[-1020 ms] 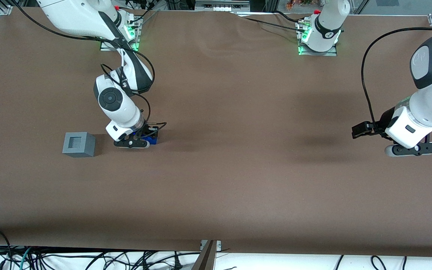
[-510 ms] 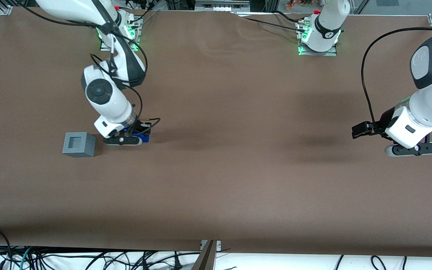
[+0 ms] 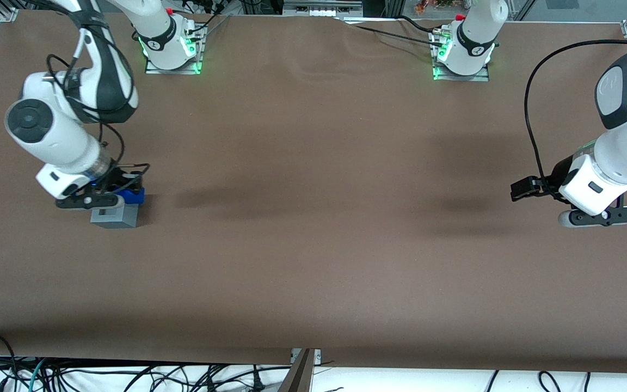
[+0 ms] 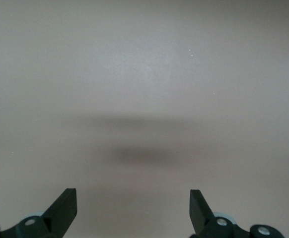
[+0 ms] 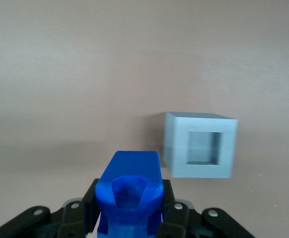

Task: Insert blue part into gray base with right arm
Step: 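Carry the blue block over the gray base's square hole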

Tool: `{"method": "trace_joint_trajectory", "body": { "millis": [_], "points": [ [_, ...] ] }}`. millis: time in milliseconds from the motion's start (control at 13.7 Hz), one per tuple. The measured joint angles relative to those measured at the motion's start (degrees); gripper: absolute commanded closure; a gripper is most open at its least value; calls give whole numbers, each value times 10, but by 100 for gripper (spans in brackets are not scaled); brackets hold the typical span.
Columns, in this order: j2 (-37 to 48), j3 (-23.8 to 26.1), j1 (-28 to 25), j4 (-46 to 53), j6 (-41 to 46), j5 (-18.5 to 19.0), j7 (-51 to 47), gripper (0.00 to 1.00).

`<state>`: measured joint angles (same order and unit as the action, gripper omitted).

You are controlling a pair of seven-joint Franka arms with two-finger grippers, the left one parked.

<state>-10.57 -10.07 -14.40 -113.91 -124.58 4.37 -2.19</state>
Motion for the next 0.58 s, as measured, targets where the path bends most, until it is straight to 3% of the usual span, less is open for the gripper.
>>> {"method": "trace_joint_trajectory", "body": {
  "millis": [291, 583],
  "points": [
    [5, -55, 2, 5, 0, -39, 62, 56],
    [-6, -60, 9, 8, -2, -45, 68, 55]
  ]
}}
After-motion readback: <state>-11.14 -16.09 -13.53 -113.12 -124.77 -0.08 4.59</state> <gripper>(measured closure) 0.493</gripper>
